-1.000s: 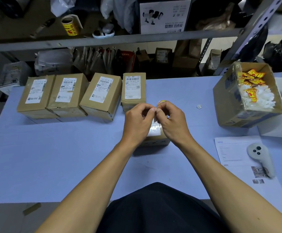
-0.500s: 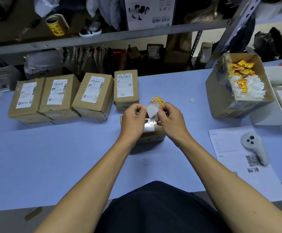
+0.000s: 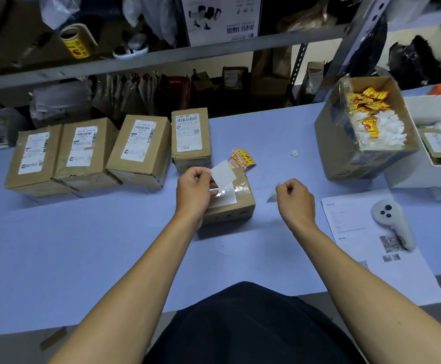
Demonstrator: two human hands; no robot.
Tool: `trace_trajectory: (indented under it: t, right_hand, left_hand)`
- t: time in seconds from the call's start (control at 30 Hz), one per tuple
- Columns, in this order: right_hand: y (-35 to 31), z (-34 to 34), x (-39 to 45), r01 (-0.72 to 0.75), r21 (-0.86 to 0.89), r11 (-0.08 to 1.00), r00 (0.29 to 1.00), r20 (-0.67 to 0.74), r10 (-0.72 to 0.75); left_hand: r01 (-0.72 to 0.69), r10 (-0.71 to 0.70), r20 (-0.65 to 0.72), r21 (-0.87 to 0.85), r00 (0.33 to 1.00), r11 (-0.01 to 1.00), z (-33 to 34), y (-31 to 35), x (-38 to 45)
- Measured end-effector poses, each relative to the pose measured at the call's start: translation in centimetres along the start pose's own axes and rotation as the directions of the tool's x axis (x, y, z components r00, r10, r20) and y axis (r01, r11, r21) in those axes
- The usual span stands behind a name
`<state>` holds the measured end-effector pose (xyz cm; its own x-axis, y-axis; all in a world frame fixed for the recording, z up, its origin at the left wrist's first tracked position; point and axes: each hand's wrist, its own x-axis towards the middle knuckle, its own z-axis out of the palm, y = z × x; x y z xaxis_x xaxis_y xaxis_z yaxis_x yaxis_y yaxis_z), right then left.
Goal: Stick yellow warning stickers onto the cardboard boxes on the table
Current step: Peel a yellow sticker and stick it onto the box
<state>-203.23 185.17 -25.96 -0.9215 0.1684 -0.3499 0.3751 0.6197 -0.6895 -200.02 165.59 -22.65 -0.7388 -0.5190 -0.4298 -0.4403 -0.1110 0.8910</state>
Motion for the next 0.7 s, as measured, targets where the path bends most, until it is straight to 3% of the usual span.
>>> trace_trajectory:
  t: [0.3,0.47,0.7]
  right_hand:
    - [1.1,0.4,0.5,0.043,-0.344,0.938,0.985,0.173,0.018]
    - [-0.5,0.6,0.9,0.046,-0.307,0.951,0.995,0.100,-0.016]
    - [-2.1,0.8,1.3,0.119,-0.426,0.897,0.980,0.197,-0.036]
  left_hand:
    - [0.003,-0.008,0.134,0.034,0.991,0.999,0.0,0.4,-0.5]
    - [0.032,-0.033,0.184,0.006,0.982,0.999,-0.2,0.9,-0.4]
    - [0.073,-0.069,0.199,-0.012,0.978,0.997,-0.2,1.2,0.2]
